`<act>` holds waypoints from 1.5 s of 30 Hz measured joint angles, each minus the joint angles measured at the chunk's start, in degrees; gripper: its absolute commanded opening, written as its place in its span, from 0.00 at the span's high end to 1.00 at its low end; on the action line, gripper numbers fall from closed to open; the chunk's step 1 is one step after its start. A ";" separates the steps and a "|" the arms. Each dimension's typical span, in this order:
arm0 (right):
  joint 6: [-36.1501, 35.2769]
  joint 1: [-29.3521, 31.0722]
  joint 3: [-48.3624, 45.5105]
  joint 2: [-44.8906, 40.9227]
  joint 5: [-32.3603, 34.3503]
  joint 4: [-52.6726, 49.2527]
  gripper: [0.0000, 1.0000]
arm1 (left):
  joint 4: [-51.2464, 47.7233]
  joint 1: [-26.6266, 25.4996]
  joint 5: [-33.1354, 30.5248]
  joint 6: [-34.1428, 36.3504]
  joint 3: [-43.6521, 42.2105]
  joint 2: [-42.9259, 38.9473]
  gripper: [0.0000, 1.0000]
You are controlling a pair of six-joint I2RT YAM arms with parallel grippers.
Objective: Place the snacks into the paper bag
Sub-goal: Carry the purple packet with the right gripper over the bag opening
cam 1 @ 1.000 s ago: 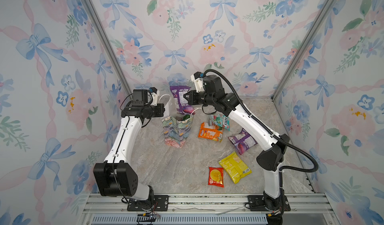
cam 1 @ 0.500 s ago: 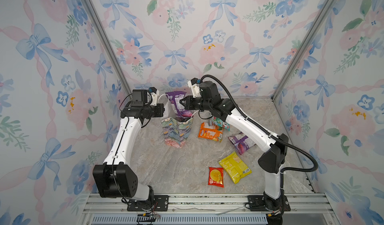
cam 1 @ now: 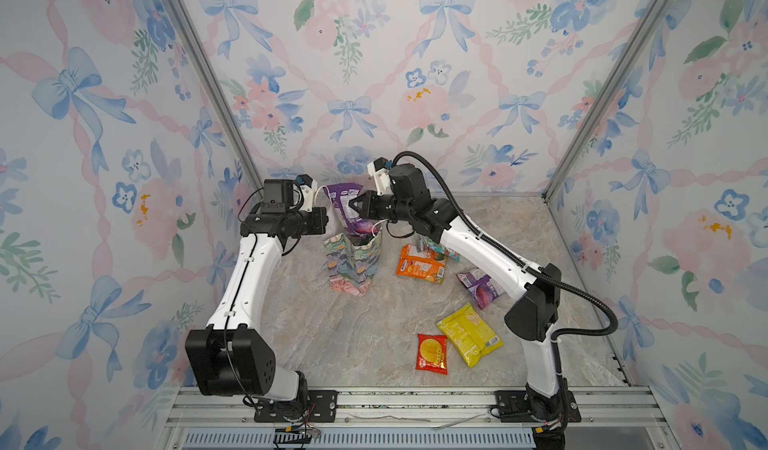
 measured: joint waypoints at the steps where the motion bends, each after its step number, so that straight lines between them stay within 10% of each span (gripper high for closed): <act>1: 0.07 0.00 0.70 0.50 -0.20 -0.13 1.00 | 0.00 0.09 0.00 0.00 0.00 0.00 1.00; 45: 1.09 0.00 -19.85 -10.71 2.58 7.74 1.00 | 0.02 0.44 0.02 0.00 -0.09 0.00 1.00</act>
